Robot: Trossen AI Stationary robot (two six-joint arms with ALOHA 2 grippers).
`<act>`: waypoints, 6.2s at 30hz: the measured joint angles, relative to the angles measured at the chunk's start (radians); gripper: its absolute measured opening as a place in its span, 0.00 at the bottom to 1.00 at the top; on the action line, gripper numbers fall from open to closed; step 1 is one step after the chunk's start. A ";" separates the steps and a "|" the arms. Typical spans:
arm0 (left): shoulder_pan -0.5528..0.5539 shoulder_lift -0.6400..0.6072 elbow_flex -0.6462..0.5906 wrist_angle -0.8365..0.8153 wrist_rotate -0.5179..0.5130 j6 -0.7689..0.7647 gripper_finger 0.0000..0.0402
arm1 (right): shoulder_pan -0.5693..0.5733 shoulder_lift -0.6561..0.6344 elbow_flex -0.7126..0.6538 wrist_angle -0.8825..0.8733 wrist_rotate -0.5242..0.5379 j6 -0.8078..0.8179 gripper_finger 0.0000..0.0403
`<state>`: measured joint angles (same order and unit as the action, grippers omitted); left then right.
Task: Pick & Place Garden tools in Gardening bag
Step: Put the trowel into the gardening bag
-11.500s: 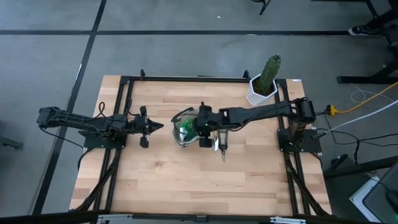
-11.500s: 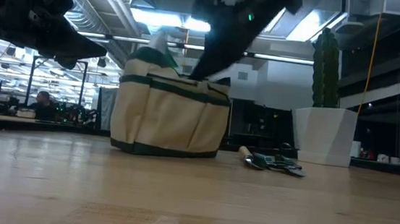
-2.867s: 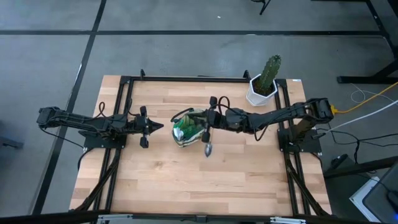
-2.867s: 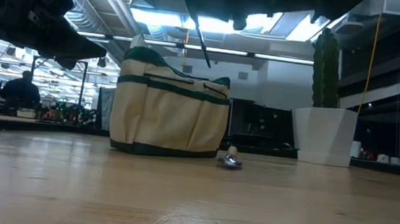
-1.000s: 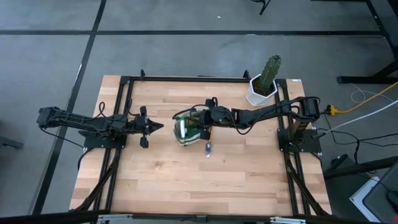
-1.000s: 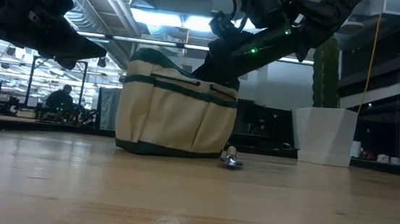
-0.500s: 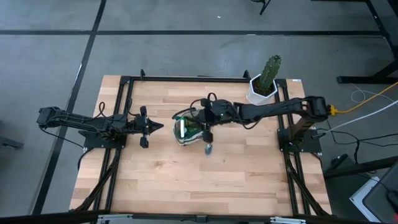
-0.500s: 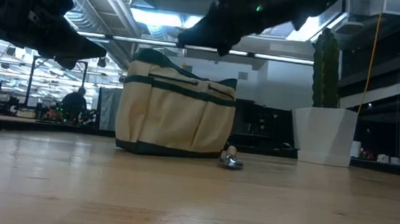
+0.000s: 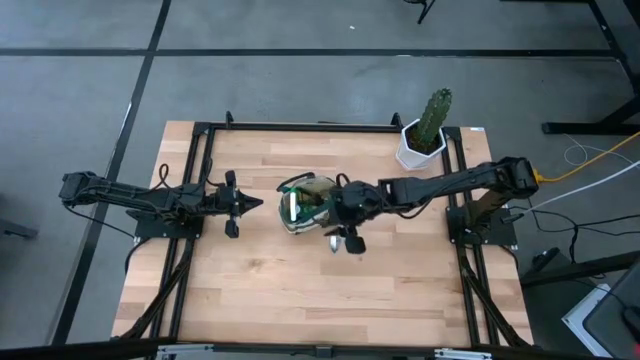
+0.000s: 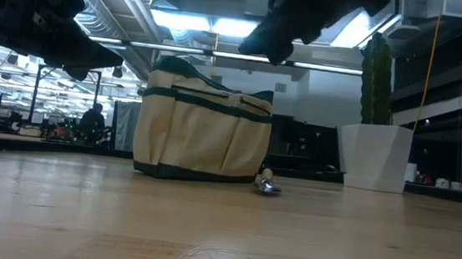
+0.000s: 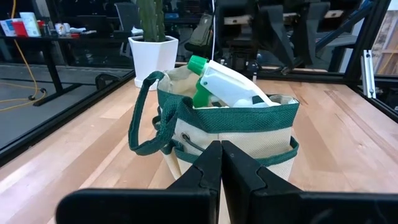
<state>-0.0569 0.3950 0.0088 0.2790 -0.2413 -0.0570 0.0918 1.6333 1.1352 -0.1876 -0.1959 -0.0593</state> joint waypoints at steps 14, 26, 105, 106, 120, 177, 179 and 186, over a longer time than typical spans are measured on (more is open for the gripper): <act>0.000 0.000 0.000 0.000 0.000 0.000 0.01 | 0.041 0.020 0.000 -0.163 0.001 0.020 0.27; 0.000 0.000 0.000 0.000 0.000 0.000 0.01 | 0.043 0.022 -0.013 -0.298 0.104 0.021 0.27; 0.000 0.000 0.000 0.000 0.000 0.000 0.01 | -0.013 0.213 -0.128 -0.167 0.383 0.664 0.26; 0.000 0.000 0.000 0.000 0.000 0.000 0.01 | -0.013 0.212 -0.127 -0.174 0.383 0.664 0.23; 0.000 0.000 0.000 0.000 0.000 0.000 0.01 | -0.012 0.145 -0.128 -0.369 0.444 0.681 0.17; 0.000 0.000 0.000 -0.014 0.000 0.000 0.01 | -0.010 -0.133 -0.126 0.515 0.655 0.234 0.16; 0.000 0.000 0.000 -0.014 0.000 0.000 0.01 | -0.010 -0.133 -0.126 0.521 0.651 0.234 0.16; 0.000 0.000 0.000 -0.014 0.000 0.000 0.01 | -0.007 -0.133 -0.126 0.550 0.571 0.234 0.16</act>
<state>-0.0568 0.3954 0.0088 0.2647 -0.2415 -0.0570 0.0845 1.5005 1.0092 0.3624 0.3747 0.1746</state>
